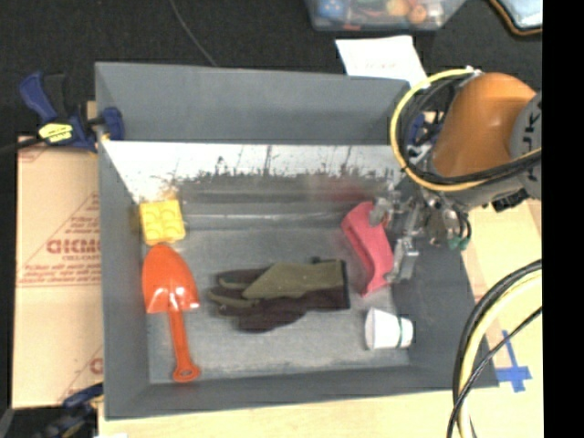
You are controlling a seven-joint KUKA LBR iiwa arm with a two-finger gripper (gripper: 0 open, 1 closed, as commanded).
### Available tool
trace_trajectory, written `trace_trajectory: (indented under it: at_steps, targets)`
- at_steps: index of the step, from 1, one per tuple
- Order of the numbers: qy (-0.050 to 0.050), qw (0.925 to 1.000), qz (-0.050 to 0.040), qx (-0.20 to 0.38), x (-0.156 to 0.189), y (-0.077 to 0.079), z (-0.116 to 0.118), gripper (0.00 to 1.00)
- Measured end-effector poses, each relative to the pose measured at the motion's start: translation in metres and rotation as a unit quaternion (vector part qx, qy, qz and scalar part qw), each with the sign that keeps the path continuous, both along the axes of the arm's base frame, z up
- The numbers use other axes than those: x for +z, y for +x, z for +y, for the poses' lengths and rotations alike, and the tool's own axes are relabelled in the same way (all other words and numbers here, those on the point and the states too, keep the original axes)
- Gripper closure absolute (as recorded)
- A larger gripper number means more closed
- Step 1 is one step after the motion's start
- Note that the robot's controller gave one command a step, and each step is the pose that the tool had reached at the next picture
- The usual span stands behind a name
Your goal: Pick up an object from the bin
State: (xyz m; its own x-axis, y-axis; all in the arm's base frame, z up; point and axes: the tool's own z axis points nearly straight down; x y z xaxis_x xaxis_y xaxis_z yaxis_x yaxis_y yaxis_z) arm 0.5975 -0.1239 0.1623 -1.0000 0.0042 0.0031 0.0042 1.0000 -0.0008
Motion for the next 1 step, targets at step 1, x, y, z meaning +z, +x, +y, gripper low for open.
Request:
trace_trajectory:
  at_steps: [1]
  targets:
    - [-0.001, 1.0000, -0.0037, 0.002, 0.0038, 0.0020, 0.0009, 0.00]
